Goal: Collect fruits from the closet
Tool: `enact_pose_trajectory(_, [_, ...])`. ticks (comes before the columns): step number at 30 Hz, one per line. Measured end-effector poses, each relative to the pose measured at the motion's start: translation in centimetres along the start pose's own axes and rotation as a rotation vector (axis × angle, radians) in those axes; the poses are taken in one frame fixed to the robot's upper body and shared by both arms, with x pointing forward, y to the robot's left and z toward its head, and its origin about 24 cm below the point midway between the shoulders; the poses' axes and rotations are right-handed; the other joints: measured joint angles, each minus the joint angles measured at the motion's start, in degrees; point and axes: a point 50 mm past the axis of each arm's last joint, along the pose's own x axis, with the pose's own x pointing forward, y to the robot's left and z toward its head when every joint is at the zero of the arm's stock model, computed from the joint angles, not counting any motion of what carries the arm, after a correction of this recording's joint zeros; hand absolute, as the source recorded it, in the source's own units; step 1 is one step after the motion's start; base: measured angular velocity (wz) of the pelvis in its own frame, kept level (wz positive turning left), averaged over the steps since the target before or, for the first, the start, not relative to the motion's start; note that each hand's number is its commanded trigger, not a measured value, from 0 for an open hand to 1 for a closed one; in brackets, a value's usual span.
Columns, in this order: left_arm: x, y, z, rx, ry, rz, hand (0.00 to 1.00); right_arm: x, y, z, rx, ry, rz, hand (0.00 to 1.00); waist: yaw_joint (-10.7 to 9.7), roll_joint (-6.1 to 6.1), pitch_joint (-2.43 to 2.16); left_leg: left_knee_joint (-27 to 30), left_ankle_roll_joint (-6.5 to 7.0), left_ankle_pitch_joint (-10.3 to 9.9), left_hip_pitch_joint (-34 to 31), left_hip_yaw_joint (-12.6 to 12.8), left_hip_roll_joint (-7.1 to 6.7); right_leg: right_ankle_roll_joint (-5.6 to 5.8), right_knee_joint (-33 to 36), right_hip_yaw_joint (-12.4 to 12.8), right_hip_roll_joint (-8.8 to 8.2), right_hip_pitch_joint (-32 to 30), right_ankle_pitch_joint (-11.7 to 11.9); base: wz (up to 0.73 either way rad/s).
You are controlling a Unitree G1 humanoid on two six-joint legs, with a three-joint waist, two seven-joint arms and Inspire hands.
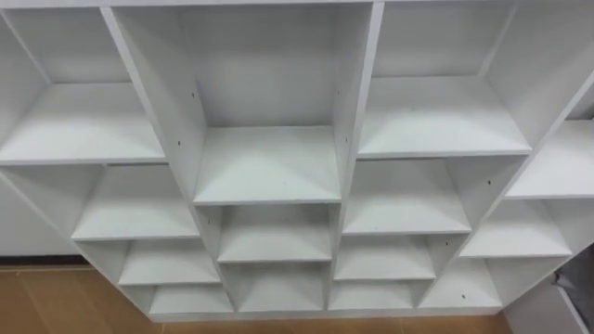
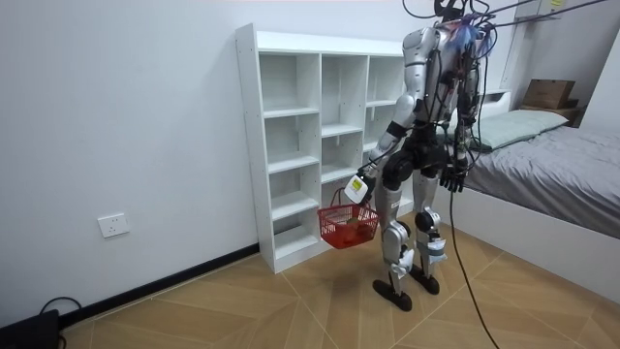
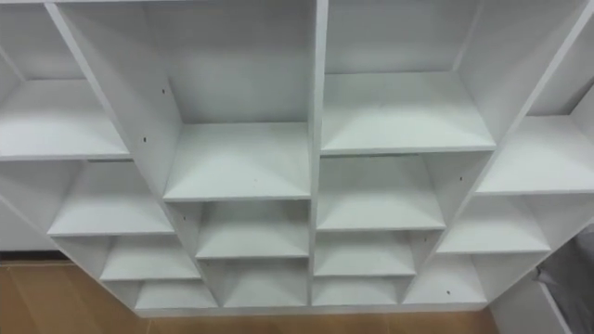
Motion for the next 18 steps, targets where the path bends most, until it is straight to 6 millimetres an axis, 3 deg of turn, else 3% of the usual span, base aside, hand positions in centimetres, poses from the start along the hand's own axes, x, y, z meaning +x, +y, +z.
enact_pose_trajectory(18, [0.0, -0.6, -0.7, 0.002, 0.060, 0.015, 1.00, 0.2, 0.4, 1.8, -0.118, -0.014, 0.020, 0.00, 0.01, -0.20, 0.05, -0.03, -0.02, -0.02, 0.06, -0.03, 0.01, 0.00, -0.01, -0.19, 0.02, 0.12, 0.00, 0.00])
